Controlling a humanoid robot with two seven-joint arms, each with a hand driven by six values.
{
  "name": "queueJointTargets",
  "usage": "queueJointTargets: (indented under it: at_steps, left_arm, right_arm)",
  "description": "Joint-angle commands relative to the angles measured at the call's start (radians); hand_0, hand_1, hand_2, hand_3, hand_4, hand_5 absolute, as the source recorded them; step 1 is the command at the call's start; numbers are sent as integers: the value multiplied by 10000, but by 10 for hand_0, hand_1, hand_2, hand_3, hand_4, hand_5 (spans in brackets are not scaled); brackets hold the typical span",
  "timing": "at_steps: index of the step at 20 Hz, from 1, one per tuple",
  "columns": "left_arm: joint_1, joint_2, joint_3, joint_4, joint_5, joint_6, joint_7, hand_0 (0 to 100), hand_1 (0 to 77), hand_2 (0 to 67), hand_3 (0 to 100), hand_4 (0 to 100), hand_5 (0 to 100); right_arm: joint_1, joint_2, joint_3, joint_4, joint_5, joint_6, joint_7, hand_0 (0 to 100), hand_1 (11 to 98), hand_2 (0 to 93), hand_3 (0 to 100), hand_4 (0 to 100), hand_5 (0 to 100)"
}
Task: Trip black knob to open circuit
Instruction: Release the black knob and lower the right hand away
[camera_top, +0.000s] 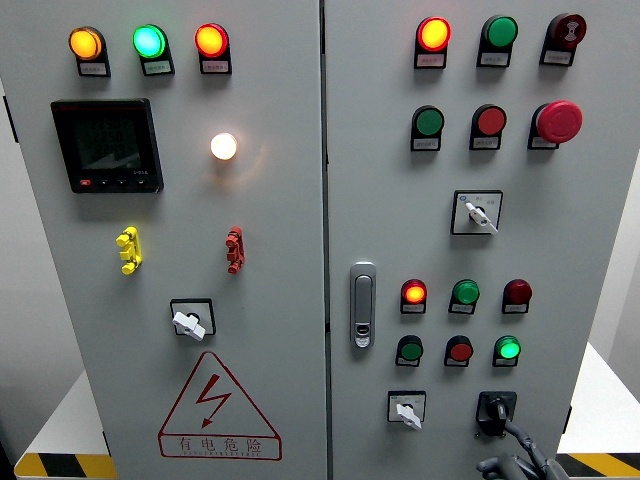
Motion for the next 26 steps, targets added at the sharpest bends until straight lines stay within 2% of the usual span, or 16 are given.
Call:
queueJointTargets:
  at_steps: [1, 2, 3, 5, 10, 13, 15, 18, 19, 20, 23, 25, 26]
  left_arm:
    - [4, 0, -12, 0, 0, 0, 0, 0, 36, 127, 214, 66, 16]
    - [4, 0, 3, 0, 0, 0, 0, 0, 36, 127, 214, 66, 16]
    - [4, 0, -12, 0, 0, 0, 0, 0, 36, 127, 214, 66, 16]
    - [4, 0, 3, 0, 0, 0, 0, 0, 37, 127, 214, 66, 16]
    - [4, 0, 3, 0, 0, 0, 0, 0, 36, 127, 214, 66, 16]
    - [4, 0, 3, 0, 0, 0, 0, 0, 36, 127, 214, 66, 16]
    - [4, 0, 3, 0, 0, 0, 0, 0, 36, 127, 214, 66, 16]
    - [4, 0, 3, -16, 0, 0, 0, 0, 37, 127, 214, 66, 16]
    - [4, 0, 3, 0, 0, 0, 0, 0, 37, 127, 214, 66, 16]
    - [4, 0, 3, -16, -15, 0, 0, 0, 36, 127, 214, 66, 16]
    - [4, 0, 3, 0, 0, 0, 0, 0, 34, 127, 214, 66, 16]
    - [4, 15, 3, -16, 0, 0, 0, 0, 33, 127, 214, 66, 16]
    - [4, 15, 3, -16, 0, 0, 0, 0, 33, 127, 214, 66, 16]
  right_arm:
    - [-90, -51, 100, 0, 1, -22, -5, 826, 401, 60, 560, 483, 610]
    - [-91, -66, 131, 16, 1, -22, -5, 826, 400, 60, 560, 483, 610]
    - [-136, -112, 177, 16, 1, -37, -5, 827, 400, 60, 560, 483, 610]
    - [-183, -143, 223, 31, 1, -38, 11, 827, 400, 61, 560, 482, 610]
    - [-321, -143, 361, 92, 1, -38, 11, 828, 400, 61, 558, 480, 610]
    - [-596, -128, 423, 260, 1, -38, 26, 828, 400, 62, 538, 469, 610]
    - [-856, -128, 438, 460, 1, -38, 41, 828, 406, 65, 405, 357, 588]
    - [-1148, -112, 484, 828, 1, -38, 57, 829, 417, 65, 311, 259, 513]
    - [-1164, -112, 484, 889, 1, -38, 57, 830, 418, 65, 300, 243, 501]
    - [-1164, -82, 484, 981, -14, -68, 57, 832, 421, 66, 273, 208, 466]
    - [-1363, -143, 469, 1104, -183, -283, 72, 836, 433, 70, 214, 139, 392]
    - [-1608, -128, 484, 1364, -275, -329, 72, 838, 437, 73, 206, 126, 366]
    - [-1761, -143, 484, 1472, -306, -329, 72, 839, 438, 74, 199, 121, 354]
